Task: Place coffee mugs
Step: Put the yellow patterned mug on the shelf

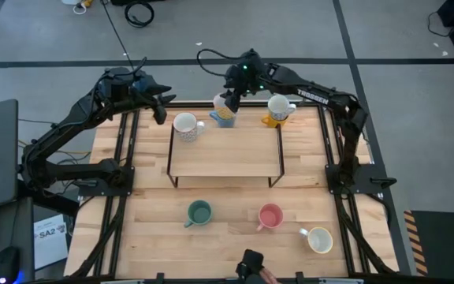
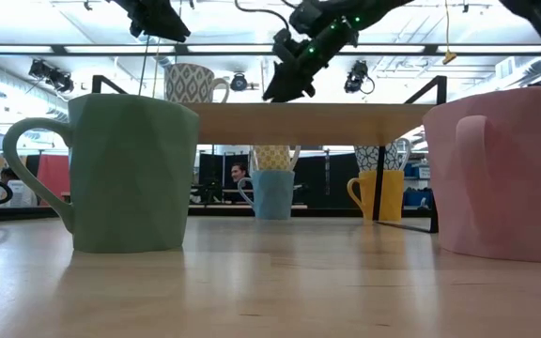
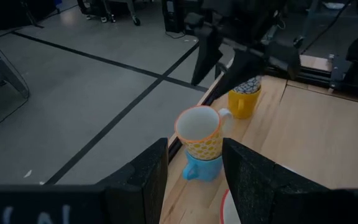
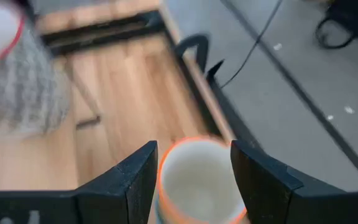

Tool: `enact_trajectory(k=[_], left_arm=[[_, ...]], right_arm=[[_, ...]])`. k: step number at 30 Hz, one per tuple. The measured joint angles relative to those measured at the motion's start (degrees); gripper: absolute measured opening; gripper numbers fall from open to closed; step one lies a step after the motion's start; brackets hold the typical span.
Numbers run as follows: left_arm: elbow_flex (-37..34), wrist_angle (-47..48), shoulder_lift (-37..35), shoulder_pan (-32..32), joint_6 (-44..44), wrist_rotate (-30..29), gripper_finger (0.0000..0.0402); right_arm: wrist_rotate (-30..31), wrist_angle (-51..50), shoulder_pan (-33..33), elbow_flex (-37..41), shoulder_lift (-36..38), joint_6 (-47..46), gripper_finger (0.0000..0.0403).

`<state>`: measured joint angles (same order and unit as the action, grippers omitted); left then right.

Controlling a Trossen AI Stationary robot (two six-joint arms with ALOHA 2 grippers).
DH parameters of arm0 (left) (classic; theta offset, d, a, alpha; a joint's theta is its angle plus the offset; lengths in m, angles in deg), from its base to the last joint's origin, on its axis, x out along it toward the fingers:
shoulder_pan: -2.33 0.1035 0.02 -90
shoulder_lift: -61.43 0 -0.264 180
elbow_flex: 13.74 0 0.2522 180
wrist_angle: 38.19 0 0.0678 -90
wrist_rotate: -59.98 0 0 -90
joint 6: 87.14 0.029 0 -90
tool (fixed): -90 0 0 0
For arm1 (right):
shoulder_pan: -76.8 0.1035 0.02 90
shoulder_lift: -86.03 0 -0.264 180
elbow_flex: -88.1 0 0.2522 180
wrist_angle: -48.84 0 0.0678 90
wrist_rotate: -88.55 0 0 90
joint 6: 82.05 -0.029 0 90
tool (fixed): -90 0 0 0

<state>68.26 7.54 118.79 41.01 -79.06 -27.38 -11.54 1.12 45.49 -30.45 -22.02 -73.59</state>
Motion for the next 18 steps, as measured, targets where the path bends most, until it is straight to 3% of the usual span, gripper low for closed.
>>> enact_trajectory(k=[7, 18], left_arm=[[0.00, 0.02, 0.00, -0.03, -0.05, 0.05, 0.0160], [0.00, 0.04, 0.00, -0.09, -0.05, 0.01, 0.0160]], right_arm=[[-4.69, -1.63, 0.11, -0.04, -2.89, 5.89, 0.0210], [-4.76, -4.30, 0.09, -0.01, -5.36, 9.72, 0.0209]])
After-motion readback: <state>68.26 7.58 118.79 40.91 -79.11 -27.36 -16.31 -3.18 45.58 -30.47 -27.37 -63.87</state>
